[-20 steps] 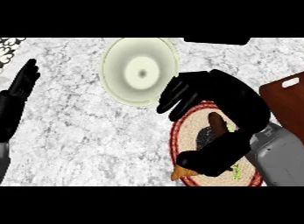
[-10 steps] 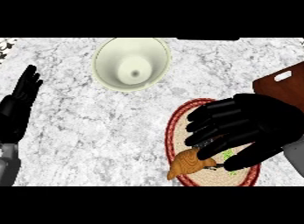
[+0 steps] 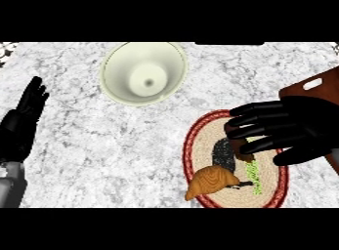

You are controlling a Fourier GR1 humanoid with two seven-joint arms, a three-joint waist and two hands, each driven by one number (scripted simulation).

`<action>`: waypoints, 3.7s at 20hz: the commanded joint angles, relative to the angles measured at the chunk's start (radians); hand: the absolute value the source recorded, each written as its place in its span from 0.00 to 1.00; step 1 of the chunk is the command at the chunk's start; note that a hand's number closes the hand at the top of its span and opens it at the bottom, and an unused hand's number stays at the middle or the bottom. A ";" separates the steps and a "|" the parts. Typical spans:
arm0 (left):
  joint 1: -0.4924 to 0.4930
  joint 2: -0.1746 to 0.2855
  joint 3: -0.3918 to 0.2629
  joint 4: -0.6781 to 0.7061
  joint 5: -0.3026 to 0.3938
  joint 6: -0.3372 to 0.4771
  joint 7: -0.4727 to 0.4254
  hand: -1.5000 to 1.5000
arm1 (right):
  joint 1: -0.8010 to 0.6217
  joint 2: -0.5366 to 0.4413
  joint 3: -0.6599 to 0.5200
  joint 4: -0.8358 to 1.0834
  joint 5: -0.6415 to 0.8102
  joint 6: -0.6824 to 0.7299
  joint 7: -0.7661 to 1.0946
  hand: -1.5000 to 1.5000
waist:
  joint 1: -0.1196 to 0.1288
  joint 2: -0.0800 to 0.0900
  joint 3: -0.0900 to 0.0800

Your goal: Pick the croissant from the placemat and place it in the bowl

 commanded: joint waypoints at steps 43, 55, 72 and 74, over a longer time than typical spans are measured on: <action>0.024 -0.051 0.091 -0.019 -0.063 -0.066 -0.003 0.50 | 0.057 0.193 0.427 -0.198 1.023 -0.027 0.289 0.00 | -0.016 -0.005 -0.001; 0.000 -0.084 0.115 -0.020 -0.088 -0.090 0.024 0.50 | 0.149 0.305 0.320 -0.102 1.182 -0.051 0.191 0.00 | -0.017 -0.005 -0.001; 0.002 -0.141 0.093 -0.045 -0.152 -0.084 0.040 0.50 | 0.181 0.513 0.346 0.082 1.370 -0.052 0.115 1.00 | -0.016 -0.006 -0.001; -0.017 -0.149 0.107 -0.005 -0.160 -0.068 0.020 0.50 | 0.139 0.523 0.312 0.116 1.363 -0.050 0.077 1.00 | -0.016 -0.005 -0.001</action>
